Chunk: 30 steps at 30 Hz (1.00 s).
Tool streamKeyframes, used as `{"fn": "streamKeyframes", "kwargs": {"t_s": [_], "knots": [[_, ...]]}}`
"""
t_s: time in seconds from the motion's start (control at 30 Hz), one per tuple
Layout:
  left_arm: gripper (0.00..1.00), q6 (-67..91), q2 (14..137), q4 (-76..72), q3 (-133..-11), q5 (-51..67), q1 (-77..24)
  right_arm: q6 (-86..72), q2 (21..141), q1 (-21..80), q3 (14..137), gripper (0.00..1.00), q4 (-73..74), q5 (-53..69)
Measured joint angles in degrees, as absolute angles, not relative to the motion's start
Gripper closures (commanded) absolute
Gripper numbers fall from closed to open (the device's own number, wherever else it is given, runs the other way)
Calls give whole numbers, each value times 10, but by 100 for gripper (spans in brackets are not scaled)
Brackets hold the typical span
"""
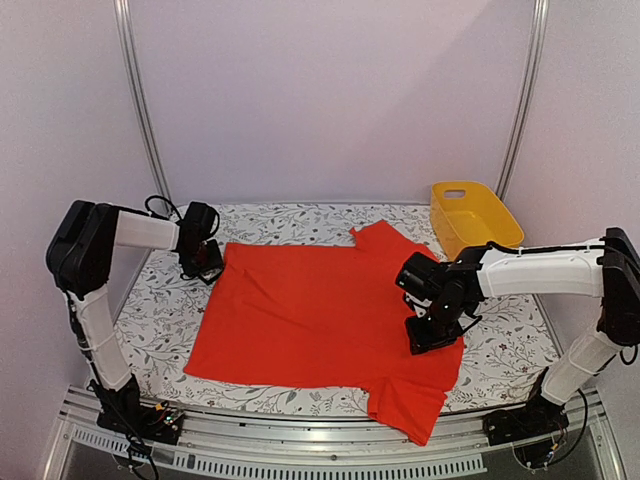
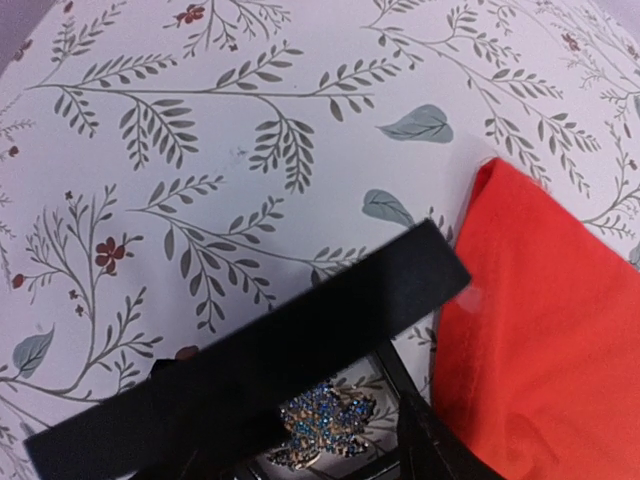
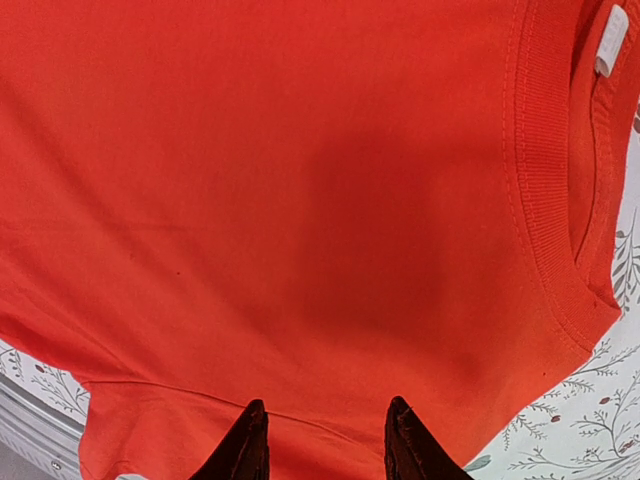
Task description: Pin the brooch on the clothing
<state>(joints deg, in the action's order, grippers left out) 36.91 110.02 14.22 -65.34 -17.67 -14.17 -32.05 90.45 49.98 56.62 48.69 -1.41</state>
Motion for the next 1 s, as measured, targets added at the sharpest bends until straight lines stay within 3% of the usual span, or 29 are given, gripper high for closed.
{"fn": "streamKeyframes", "kwargs": {"t_s": [0.57, 1.0], "knots": [[62, 367, 1117, 117, -647, -166, -135, -320, 905, 500, 566, 61, 491, -17], [62, 361, 1094, 117, -636, -158, -134, -318, 905, 500, 566, 61, 493, -24]]}}
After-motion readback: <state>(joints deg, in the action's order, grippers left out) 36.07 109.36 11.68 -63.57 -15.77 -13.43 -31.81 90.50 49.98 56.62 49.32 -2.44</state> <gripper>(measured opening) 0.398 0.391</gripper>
